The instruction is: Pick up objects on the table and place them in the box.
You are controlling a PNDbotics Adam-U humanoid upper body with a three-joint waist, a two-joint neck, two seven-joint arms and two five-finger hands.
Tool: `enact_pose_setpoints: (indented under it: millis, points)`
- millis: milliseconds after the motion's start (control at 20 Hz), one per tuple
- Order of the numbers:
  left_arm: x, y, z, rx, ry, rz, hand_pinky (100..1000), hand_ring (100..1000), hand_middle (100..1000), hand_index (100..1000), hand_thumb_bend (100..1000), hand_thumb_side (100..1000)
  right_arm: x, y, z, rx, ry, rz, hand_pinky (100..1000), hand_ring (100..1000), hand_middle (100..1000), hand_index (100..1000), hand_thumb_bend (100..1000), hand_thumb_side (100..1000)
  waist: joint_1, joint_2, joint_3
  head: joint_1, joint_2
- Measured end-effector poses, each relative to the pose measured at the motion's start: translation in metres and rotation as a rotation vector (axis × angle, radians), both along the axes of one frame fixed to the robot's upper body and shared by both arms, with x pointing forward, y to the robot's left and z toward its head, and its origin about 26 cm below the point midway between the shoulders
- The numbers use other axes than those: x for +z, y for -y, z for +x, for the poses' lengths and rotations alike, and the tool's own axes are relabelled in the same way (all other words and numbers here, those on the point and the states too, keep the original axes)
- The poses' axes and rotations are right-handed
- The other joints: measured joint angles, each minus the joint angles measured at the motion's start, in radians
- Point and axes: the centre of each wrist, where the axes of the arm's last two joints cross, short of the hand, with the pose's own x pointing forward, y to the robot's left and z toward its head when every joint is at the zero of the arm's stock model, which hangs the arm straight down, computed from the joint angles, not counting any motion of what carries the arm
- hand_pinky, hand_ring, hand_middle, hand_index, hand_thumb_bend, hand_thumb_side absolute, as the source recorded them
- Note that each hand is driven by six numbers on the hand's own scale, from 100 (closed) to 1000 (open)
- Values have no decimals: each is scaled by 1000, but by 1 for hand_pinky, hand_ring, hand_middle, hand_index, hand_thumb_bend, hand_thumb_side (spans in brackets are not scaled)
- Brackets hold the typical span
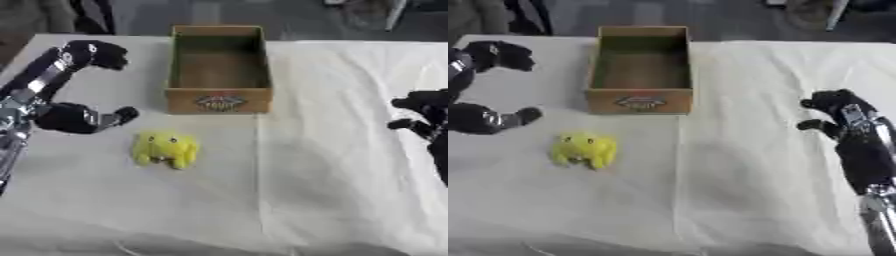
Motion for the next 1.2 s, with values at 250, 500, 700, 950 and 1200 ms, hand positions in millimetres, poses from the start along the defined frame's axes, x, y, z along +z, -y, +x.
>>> enact_pose_setpoints:
  millis: [250,500,700,950,1200]
  points:
    - [-3,2,3,-24,-42,153,803,741,713,854,616,206,0,0,0,1,-1,-1,590,789,608,697,100,697,1,-1,-4,4,0]
    - [-9,7,8,-63,-91,280,791,738,714,853,634,213,0,0,0,2,-2,-1,590,790,608,697,100,698,5,-1,-10,8,0]
    - [-17,11,15,-79,-136,357,779,730,711,850,628,214,0,0,0,2,-3,-2,590,790,608,696,100,699,6,-2,-16,13,0]
    - [-30,12,24,-71,-186,419,773,728,711,848,615,229,0,0,0,4,-4,-2,590,789,607,696,100,700,7,-2,-21,15,0]
    - [-46,16,31,-60,-218,458,770,729,712,846,595,241,0,0,0,5,-5,-3,590,789,607,696,100,701,7,-2,-23,17,0]
